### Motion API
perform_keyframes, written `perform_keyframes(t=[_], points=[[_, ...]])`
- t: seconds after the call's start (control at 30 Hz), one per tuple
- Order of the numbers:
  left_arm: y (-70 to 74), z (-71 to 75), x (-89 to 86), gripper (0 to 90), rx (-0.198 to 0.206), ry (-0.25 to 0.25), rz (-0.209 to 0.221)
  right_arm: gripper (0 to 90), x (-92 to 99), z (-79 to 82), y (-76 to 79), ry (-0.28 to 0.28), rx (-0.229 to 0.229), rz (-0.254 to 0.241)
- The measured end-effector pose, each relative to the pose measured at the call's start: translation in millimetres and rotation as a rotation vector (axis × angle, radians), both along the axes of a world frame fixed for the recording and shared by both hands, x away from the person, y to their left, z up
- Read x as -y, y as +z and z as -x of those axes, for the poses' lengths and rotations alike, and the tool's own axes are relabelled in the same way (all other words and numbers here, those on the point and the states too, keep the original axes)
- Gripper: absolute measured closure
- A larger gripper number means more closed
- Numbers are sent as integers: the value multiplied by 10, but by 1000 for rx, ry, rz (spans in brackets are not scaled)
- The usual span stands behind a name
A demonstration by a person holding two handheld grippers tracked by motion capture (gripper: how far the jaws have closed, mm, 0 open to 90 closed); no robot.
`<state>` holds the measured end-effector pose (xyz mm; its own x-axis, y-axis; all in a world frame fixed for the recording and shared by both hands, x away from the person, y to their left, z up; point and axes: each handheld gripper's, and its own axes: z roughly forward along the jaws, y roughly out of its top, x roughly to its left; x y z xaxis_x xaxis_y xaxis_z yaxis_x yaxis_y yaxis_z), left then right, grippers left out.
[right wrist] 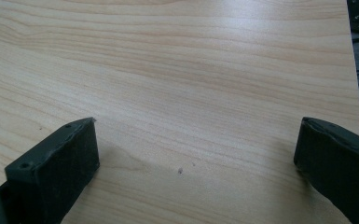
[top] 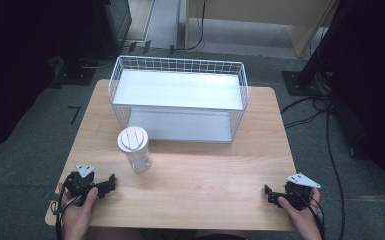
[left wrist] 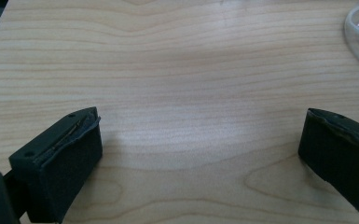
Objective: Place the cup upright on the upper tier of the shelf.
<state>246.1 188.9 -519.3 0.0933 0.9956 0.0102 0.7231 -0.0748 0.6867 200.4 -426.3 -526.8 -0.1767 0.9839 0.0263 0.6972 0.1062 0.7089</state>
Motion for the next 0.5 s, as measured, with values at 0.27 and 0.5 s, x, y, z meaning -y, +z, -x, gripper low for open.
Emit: perform_keyframes(t=[0.27,0.5], points=[[20,52,9,0,-24,-8,-5,3,1,1,1,-3,1,-5],[38,111,22,0,29,-76,15,99,35,22,10,-50,29,-17]])
